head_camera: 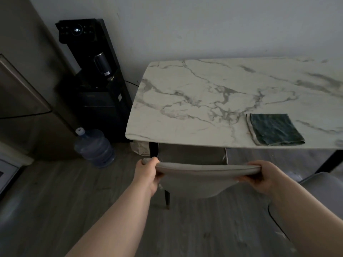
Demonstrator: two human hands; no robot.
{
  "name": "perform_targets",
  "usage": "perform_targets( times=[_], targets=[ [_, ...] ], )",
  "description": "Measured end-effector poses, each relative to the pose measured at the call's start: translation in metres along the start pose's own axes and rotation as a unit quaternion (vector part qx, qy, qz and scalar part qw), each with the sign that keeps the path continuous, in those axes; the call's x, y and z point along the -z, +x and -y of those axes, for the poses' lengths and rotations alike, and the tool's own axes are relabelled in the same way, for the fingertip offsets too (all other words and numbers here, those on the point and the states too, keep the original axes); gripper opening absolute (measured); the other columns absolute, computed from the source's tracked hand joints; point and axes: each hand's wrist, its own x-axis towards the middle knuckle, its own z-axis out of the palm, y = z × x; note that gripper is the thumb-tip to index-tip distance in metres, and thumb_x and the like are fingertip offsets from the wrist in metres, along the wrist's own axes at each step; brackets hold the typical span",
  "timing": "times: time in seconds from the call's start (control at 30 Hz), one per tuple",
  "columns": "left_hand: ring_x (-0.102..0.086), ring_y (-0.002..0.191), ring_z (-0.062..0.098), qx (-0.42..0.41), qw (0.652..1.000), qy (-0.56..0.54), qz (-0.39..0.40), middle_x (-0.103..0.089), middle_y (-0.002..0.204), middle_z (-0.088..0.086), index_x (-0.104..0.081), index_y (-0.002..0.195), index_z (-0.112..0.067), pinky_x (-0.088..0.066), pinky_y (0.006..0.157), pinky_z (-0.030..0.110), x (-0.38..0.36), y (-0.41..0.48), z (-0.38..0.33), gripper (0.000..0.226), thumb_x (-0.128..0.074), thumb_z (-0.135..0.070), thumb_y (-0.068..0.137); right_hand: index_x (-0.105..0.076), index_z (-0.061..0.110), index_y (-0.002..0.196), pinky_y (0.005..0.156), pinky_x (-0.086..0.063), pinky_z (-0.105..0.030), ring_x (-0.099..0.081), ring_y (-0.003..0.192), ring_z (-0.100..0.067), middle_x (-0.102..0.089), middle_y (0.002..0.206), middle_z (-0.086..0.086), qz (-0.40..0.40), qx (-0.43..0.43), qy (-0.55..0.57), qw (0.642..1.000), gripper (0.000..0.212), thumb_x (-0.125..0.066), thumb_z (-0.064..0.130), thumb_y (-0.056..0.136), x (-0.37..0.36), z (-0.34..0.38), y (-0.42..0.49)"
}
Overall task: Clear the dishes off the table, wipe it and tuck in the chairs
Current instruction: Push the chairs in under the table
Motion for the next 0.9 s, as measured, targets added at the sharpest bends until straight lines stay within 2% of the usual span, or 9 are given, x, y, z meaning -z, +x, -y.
perform_targets(
  times=[0.17, 0.27, 0.37, 0.4, 0.5, 0.53, 0.67, 0.77, 0.9],
  targets=[
    [-0.059, 0.093, 0.032, 0.025, 0.997, 0.07, 0.003, -0.055, 0.111, 0.02, -0.045, 0.124, -0.005, -0.057, 0.07, 0.042, 0.008, 0.013, -0.001, 0.037, -0.056, -0.014, 0.09, -0.041, 0.0, 0.131, 0.04, -0.048, -0.056, -0.052, 0.113, -0.05, -0.045, 0.118, -0.023, -0.028, -0.009, -0.017, 0.999, 0.044, -0.052, 0.025, 0.096, -0.005, 0.0, 0.003],
    [-0.062, 0.089, 0.032, 0.047, 0.986, 0.158, 0.006, -0.058, 0.111, 0.015, -0.043, 0.129, -0.012, -0.052, 0.056, 0.035, 0.012, 0.012, -0.005, 0.046, -0.058, -0.032, 0.089, -0.041, 0.004, 0.125, 0.034, -0.047, -0.057, -0.053, 0.118, -0.042, -0.043, 0.114, -0.018, -0.07, 0.02, -0.012, 0.997, 0.043, -0.056, 0.03, 0.094, -0.01, -0.001, -0.003],
    [-0.062, 0.088, 0.031, 0.041, 0.984, 0.174, 0.0, -0.06, 0.113, 0.014, -0.046, 0.129, -0.012, -0.048, 0.055, 0.031, 0.012, 0.013, -0.007, 0.043, -0.055, -0.035, 0.093, -0.041, 0.007, 0.117, 0.058, -0.056, -0.058, -0.054, 0.115, -0.036, -0.043, 0.097, -0.015, -0.087, 0.041, -0.011, 0.995, 0.032, -0.052, 0.025, 0.094, -0.016, -0.005, -0.011],
    [-0.062, 0.09, 0.031, 0.035, 0.985, 0.172, -0.003, -0.06, 0.114, 0.015, -0.048, 0.129, -0.011, -0.048, 0.057, 0.032, 0.011, 0.014, -0.007, 0.042, -0.055, -0.033, 0.093, -0.041, 0.007, 0.122, 0.065, -0.058, -0.056, -0.054, 0.11, -0.035, -0.042, 0.091, -0.014, -0.086, 0.046, -0.009, 0.995, 0.033, -0.05, 0.023, 0.095, -0.018, -0.007, -0.013],
    [-0.061, 0.099, 0.032, 0.023, 0.982, 0.186, -0.013, -0.06, 0.117, 0.016, -0.051, 0.128, -0.01, -0.051, 0.067, 0.034, 0.008, 0.016, -0.011, 0.042, -0.055, -0.032, 0.093, -0.04, 0.009, 0.119, 0.041, -0.054, -0.05, -0.054, 0.088, -0.033, -0.042, 0.088, -0.012, -0.082, 0.061, 0.007, 0.995, 0.028, -0.047, 0.024, 0.097, -0.023, -0.01, -0.019],
    [-0.061, 0.102, 0.033, 0.027, 0.98, 0.195, -0.009, -0.06, 0.119, 0.016, -0.051, 0.129, -0.01, -0.051, 0.071, 0.036, 0.008, 0.016, -0.011, 0.043, -0.054, -0.033, 0.093, -0.038, 0.01, 0.117, 0.041, -0.054, -0.05, -0.054, 0.09, -0.034, -0.042, 0.088, -0.012, -0.081, 0.065, 0.015, 0.994, 0.028, -0.047, 0.026, 0.097, -0.023, -0.011, -0.019],
    [-0.047, 0.128, 0.035, 0.035, 0.965, 0.26, -0.013, -0.043, 0.147, 0.013, -0.034, 0.147, -0.013, -0.04, 0.105, 0.046, 0.009, -0.001, -0.021, 0.068, -0.049, -0.05, 0.091, -0.038, 0.016, 0.126, 0.071, -0.057, -0.055, -0.054, 0.099, -0.031, -0.047, 0.103, -0.011, -0.078, 0.069, 0.036, 0.994, 0.045, -0.054, 0.043, 0.093, -0.019, -0.016, -0.021],
    [-0.022, 0.144, 0.034, -0.122, 0.936, 0.319, -0.084, -0.007, 0.162, 0.009, -0.007, 0.155, -0.022, -0.026, 0.113, 0.049, -0.001, -0.028, -0.036, 0.071, -0.043, -0.042, 0.097, -0.037, 0.018, 0.136, 0.08, -0.053, -0.054, -0.054, 0.11, -0.034, -0.042, 0.133, -0.008, -0.075, 0.055, 0.019, 0.995, 0.052, -0.053, 0.044, 0.093, -0.009, -0.017, -0.032],
    [-0.017, 0.147, 0.018, -0.314, 0.916, 0.247, 0.026, -0.01, 0.162, 0.0, -0.017, 0.154, -0.027, -0.02, 0.117, 0.035, -0.049, -0.086, -0.043, 0.062, -0.043, -0.021, 0.098, -0.048, 0.026, 0.134, 0.077, -0.049, -0.046, -0.048, 0.111, -0.031, -0.047, 0.136, -0.008, -0.081, 0.085, -0.073, 0.99, 0.063, -0.066, 0.049, 0.079, 0.028, -0.002, -0.055]
  ],
)
